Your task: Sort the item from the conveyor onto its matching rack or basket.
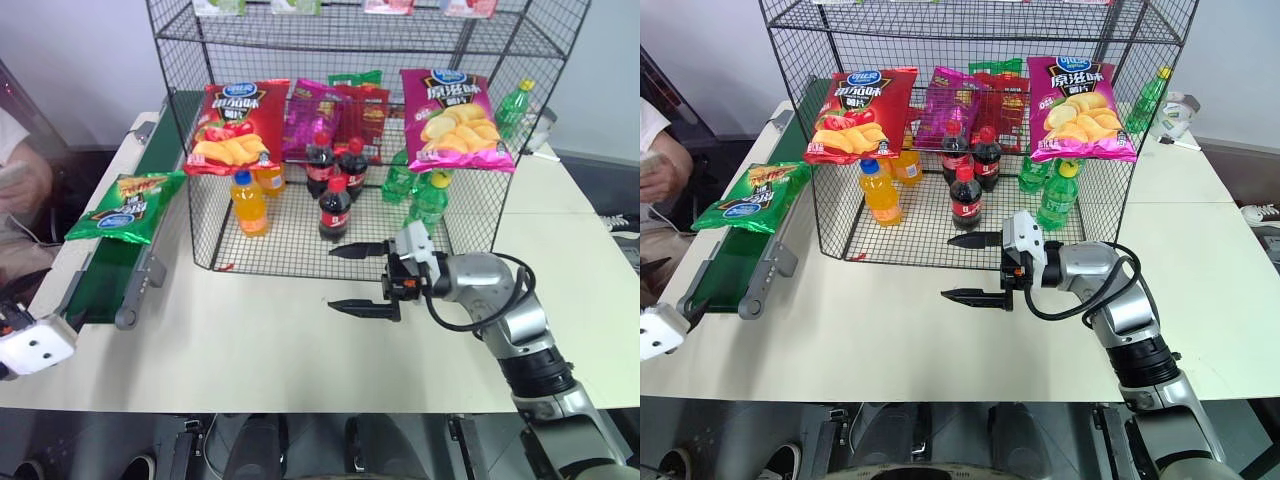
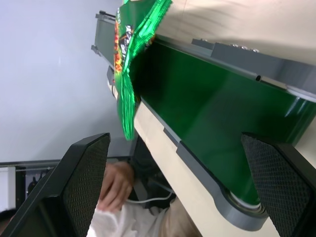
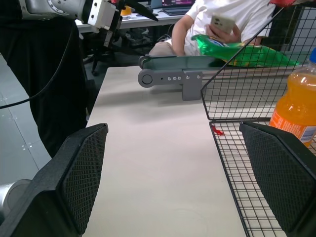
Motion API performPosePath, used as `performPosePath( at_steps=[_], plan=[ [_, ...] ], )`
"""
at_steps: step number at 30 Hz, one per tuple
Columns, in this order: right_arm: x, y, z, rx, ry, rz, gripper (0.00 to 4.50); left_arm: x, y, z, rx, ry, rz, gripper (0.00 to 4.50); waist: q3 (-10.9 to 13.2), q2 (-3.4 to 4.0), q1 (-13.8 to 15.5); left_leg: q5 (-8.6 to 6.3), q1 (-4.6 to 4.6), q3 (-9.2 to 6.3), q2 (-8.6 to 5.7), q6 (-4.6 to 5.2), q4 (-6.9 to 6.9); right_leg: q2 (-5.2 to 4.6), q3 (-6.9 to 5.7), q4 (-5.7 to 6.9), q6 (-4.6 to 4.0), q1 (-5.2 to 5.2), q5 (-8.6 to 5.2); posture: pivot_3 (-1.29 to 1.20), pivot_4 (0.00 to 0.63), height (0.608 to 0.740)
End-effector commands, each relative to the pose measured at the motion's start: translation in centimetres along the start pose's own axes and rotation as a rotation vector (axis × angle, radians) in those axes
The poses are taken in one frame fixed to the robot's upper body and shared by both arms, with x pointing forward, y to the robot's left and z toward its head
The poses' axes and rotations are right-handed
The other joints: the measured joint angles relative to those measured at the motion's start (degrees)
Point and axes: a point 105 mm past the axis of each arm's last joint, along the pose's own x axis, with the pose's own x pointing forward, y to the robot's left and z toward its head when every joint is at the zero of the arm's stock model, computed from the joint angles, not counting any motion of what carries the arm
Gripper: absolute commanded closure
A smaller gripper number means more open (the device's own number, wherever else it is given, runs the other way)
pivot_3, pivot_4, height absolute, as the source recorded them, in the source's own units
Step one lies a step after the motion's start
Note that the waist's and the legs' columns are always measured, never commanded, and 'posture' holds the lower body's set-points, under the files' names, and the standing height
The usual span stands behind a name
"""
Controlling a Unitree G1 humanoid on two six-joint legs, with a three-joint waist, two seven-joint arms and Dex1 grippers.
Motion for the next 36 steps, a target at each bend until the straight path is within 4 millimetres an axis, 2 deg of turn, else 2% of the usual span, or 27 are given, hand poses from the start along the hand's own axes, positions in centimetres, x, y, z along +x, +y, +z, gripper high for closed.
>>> performPosePath(
  at_steps=[1,6,21,29,32,33,34,36],
  plan=[
    [-0.1,0.0,1.0,-0.045,-0.008,0.005,0.05,0.0,0.6,0.1,0.001,-0.006,0.028,0.0,0.0,0.0,0.0,0.0,0.0,0.0,0.0,0.0,0.0,0.0,0.0,0.0,0.0,0.0,0.0,0.0,0.15,0.739],
    [-1.0,-0.5,1.0,-0.047,0.01,-0.022,0.05,0.7,0.3,0.3,-0.015,-0.017,0.01,0.0,0.0,0.0,0.1,0.0,0.01,0.0,0.0,0.0,0.01,0.01,-0.01,0.0,0.0,0.02,0.0,0.0,0.15,0.739],
    [-1.3,-0.2,1.0,-0.051,0.026,-0.047,0.05,1.9,0.0,0.1,-0.017,-0.026,0.001,0.0,0.0,-0.01,0.1,0.0,0.02,0.02,0.0,0.0,0.04,0.04,-0.01,0.05,0.01,0.01,0.01,0.0,0.15,0.739],
    [-1.6,-0.4,1.1,-0.065,0.036,-0.058,0.05,3.1,-1.2,0.8,-0.048,-0.06,-0.031,0.0,0.0,-0.01,0.1,0.0,0.02,0.02,-0.01,0.0,0.08,0.04,-0.02,0.09,0.02,0.03,0.01,0.0,0.15,0.739],
    [-1.7,-0.5,1.1,-0.071,0.039,-0.066,0.0,3.3,-1.1,0.8,-0.072,-0.067,-0.034,0.73,0.0,-0.01,0.1,0.01,0.02,0.02,-0.01,0.01,0.11,0.04,-0.02,0.14,0.02,0.03,0.01,0.0,0.15,0.739],
    [-1.8,-0.5,1.1,-0.073,0.04,-0.071,0.0,3.3,-1.0,0.7,-0.074,-0.064,-0.033,1.28,0.0,-0.01,0.1,0.0,0.03,0.02,-0.01,0.01,0.12,0.04,-0.02,0.15,0.02,0.03,0.01,0.0,0.15,0.739],
    [-1.9,-0.6,1.0,-0.074,0.042,-0.073,0.0,3.2,-1.0,0.6,-0.073,-0.062,-0.032,1.64,0.0,-0.01,0.1,0.0,0.02,0.02,-0.01,0.01,0.13,0.05,-0.02,0.15,0.02,0.03,0.01,0.0,0.15,0.739],
    [-2.1,-0.6,0.9,-0.077,0.048,-0.08,0.0,3.2,-1.1,0.6,-0.081,-0.067,-0.033,2.78,0.0,-0.01,0.1,0.01,0.02,0.02,-0.01,0.01,0.13,0.05,-0.02,0.17,0.02,0.01,0.01,0.0,0.15,0.739]
  ],
)
